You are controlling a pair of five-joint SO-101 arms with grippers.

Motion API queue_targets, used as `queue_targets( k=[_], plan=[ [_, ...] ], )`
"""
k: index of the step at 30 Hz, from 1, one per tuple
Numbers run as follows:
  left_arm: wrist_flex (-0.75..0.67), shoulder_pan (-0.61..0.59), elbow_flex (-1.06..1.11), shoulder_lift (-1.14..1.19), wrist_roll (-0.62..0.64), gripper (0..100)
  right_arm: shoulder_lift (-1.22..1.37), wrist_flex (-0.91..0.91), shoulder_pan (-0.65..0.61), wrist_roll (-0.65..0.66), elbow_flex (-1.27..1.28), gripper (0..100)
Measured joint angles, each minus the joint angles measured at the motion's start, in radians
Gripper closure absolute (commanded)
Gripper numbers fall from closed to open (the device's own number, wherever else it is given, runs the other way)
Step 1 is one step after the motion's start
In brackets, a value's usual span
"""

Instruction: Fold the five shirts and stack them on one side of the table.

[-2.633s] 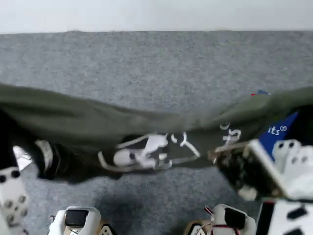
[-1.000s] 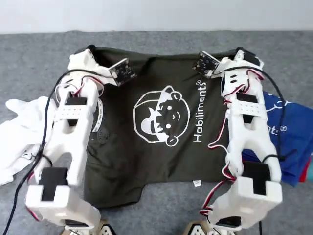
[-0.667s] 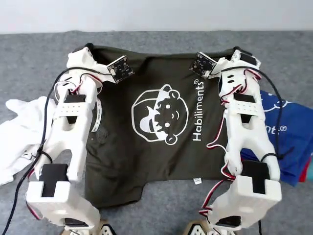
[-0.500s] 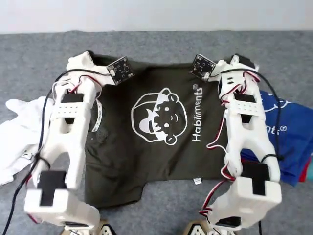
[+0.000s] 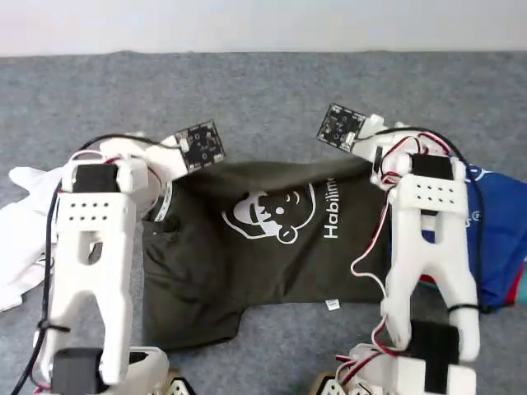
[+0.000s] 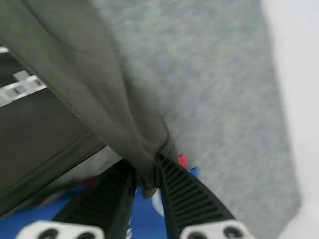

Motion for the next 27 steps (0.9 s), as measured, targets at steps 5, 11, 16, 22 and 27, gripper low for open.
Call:
queue_targets(
  k=[5,11,16,22,27],
  plan=[
    [0.236,0.000,-0.002,-0.057,0.020,99,-0.089,0.218,0.000,0.000,0.000,98.8],
    [0.448,0.000,-0.002,-0.074,0.020,99,-0.143,0.443,0.000,0.000,-0.002,98.8],
    [0.457,0.000,0.074,-0.081,0.026,99,-0.147,0.568,0.000,0.000,-0.002,98.8],
    [0.457,0.000,0.213,-0.081,0.028,99,-0.147,0.624,0.000,0.000,0.061,98.8],
    [0.457,0.000,0.321,-0.081,-0.005,99,-0.147,0.614,0.000,0.000,0.176,98.8]
  ],
)
